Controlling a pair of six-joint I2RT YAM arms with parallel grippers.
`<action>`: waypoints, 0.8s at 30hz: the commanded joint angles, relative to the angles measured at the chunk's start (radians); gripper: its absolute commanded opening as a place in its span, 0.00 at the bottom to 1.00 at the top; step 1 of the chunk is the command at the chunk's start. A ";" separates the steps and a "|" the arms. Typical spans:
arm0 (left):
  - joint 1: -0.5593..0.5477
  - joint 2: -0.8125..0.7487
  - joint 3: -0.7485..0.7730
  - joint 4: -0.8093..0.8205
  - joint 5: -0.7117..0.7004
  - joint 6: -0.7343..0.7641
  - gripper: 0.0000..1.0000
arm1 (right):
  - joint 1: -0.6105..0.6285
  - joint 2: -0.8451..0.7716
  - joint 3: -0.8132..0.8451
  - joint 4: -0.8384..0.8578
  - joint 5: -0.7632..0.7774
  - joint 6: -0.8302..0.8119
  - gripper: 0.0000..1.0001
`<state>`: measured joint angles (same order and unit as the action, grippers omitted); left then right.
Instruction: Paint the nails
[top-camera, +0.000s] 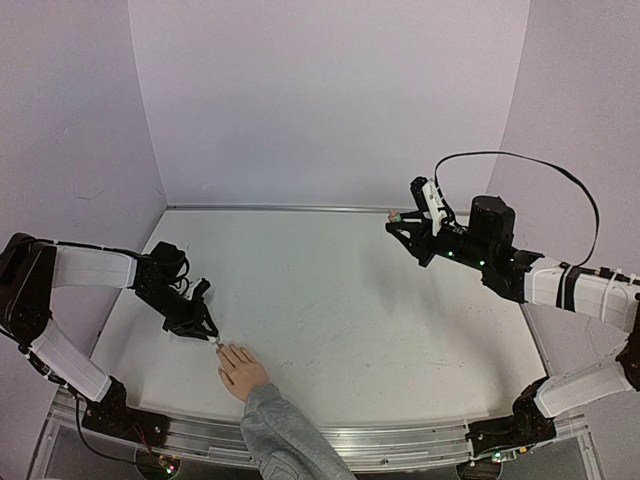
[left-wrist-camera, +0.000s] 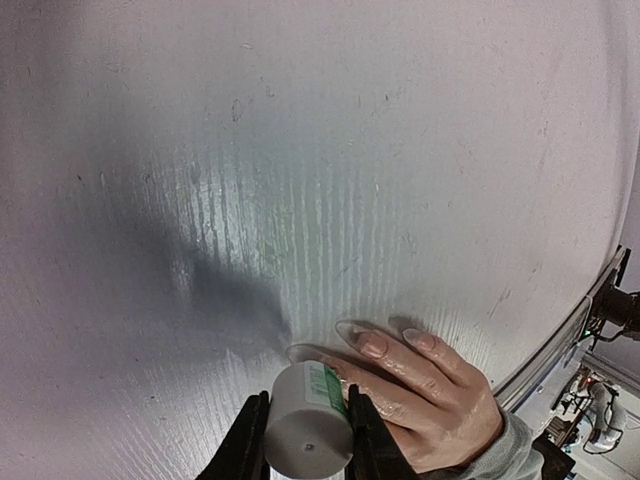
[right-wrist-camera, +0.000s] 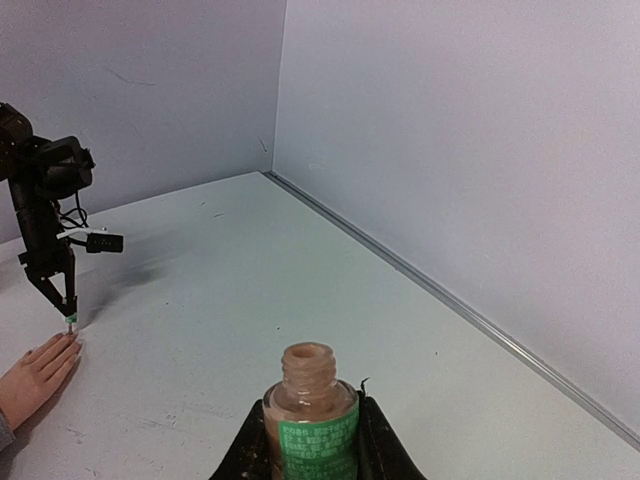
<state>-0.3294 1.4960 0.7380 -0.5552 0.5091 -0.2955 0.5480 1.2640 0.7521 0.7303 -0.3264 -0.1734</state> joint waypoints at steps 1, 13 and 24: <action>0.000 0.012 0.027 0.031 -0.009 0.018 0.00 | -0.006 0.001 0.008 0.062 -0.021 0.018 0.00; 0.006 0.005 0.033 0.031 -0.014 0.022 0.00 | -0.009 0.015 0.013 0.063 -0.028 0.018 0.00; 0.008 -0.048 0.032 0.023 -0.021 0.018 0.00 | -0.009 0.015 0.013 0.063 -0.033 0.020 0.00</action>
<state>-0.3264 1.4990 0.7380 -0.5480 0.4950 -0.2874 0.5438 1.2785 0.7521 0.7322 -0.3340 -0.1669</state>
